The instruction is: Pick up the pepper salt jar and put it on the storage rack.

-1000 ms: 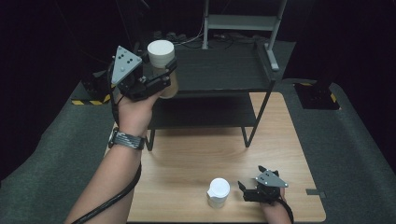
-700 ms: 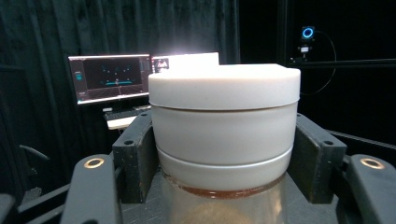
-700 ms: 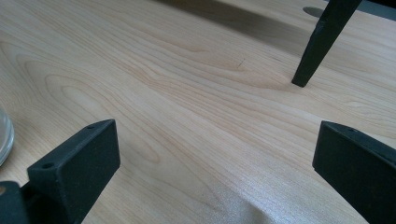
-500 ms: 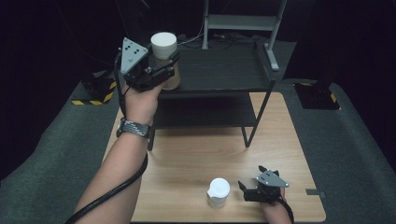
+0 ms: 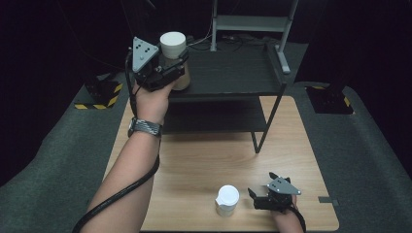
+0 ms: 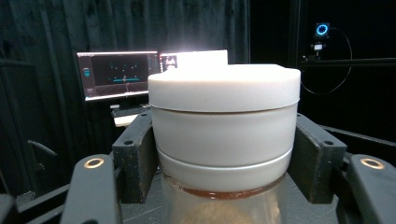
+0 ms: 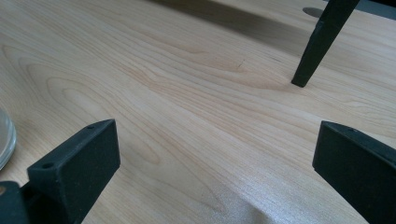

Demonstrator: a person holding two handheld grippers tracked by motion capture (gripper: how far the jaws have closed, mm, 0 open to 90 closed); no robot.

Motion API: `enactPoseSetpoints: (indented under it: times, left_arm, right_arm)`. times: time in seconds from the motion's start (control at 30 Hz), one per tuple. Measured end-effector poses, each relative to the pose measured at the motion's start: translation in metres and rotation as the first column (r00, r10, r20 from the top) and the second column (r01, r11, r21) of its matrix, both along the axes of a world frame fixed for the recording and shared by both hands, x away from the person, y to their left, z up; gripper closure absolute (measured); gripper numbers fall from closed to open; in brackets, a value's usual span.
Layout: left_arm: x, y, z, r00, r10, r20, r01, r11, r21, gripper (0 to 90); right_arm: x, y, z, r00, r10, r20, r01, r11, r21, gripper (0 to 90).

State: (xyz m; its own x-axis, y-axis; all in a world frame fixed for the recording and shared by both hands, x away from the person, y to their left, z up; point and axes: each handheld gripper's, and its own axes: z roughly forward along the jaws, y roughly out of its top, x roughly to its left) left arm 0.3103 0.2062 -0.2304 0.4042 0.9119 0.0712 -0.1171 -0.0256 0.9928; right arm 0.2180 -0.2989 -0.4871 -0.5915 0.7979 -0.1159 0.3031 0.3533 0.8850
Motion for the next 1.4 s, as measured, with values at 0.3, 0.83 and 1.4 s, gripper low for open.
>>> enactPoseSetpoints:
  times: [0.3, 0.83, 1.4]
  left_arm:
    - [0.001, 0.000, -0.002, 1.0000, 0.000, 0.002, 0.000, 1.0000, 0.001, 34.0]
    - [0.000, 0.001, -0.002, 1.0000, -0.005, 0.003, 0.005, 1.0000, 0.004, 33.7]
    - [-0.009, 0.003, -0.004, 0.9998, -0.006, -0.019, 0.006, 0.9993, -0.037, 0.6]
  right_arm:
    - [0.000, 0.000, 0.000, 1.0000, 0.002, 0.000, -0.002, 1.000, -0.002, 0.0]
    - [0.000, 0.000, 0.000, 1.0000, 0.003, 0.001, -0.003, 1.000, -0.005, 0.0]
    - [0.000, 0.001, 0.001, 1.0000, 0.005, -0.001, -0.005, 1.000, -0.008, 0.0]
